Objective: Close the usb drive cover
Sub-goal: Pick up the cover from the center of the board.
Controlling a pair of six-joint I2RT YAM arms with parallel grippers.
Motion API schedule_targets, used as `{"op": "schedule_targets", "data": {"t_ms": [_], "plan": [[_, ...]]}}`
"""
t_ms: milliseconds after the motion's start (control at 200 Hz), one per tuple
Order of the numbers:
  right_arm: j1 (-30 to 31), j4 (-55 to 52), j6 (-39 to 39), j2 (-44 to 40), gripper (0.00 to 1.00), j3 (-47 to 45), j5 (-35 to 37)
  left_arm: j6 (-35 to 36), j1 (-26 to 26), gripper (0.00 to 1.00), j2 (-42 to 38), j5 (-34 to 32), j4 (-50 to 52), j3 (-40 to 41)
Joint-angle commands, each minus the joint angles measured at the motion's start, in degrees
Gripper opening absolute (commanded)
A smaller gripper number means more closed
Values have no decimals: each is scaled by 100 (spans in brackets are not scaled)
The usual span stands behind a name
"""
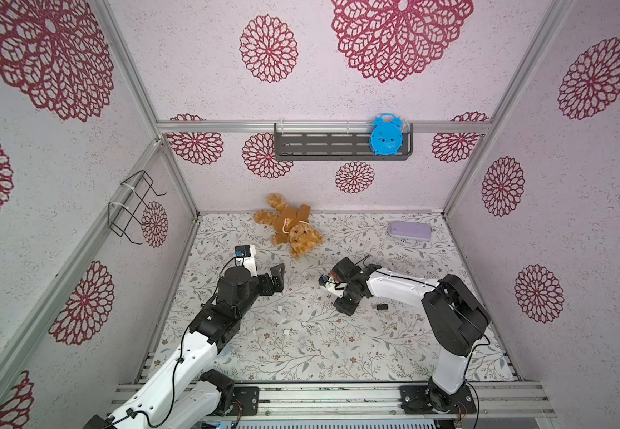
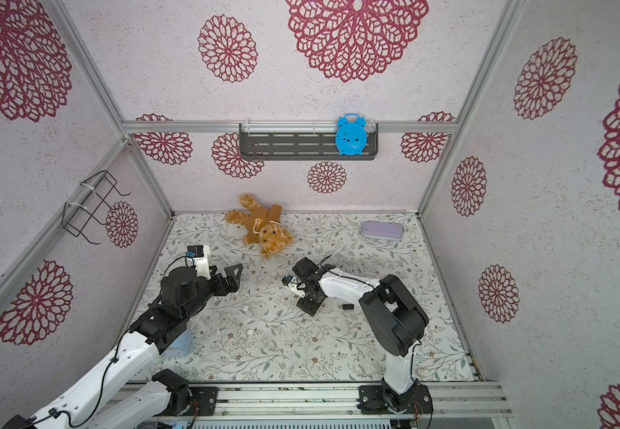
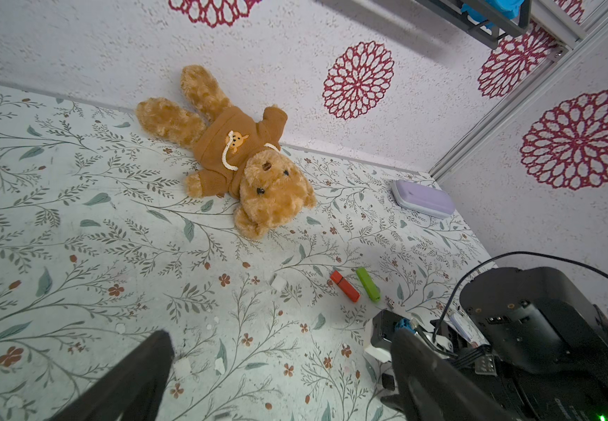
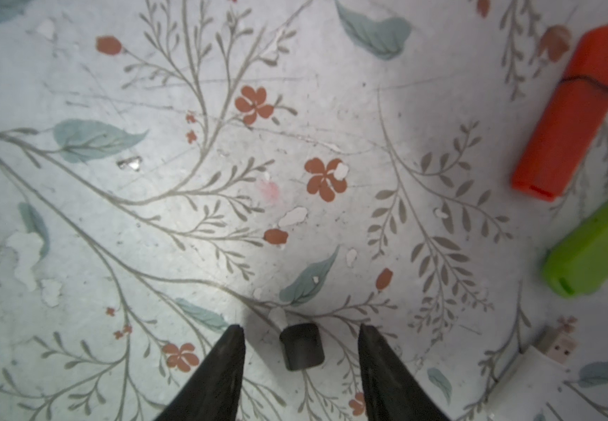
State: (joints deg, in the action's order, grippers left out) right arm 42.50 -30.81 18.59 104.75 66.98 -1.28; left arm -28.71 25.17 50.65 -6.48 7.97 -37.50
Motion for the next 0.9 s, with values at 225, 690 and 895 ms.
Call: {"op": "schedule_targets", "data": {"t_ms": [225, 690, 895], "plan": [[-160, -535, 408, 172, 47, 177, -559, 41, -89, 97, -81, 66, -34, 40], [-321, -543, 566, 84, 38, -6, -520, 59, -153, 97, -168, 57, -15, 128], [-327, -501, 659, 113, 35, -75, -509, 51, -172, 97, -161, 81, -59, 146]]}}
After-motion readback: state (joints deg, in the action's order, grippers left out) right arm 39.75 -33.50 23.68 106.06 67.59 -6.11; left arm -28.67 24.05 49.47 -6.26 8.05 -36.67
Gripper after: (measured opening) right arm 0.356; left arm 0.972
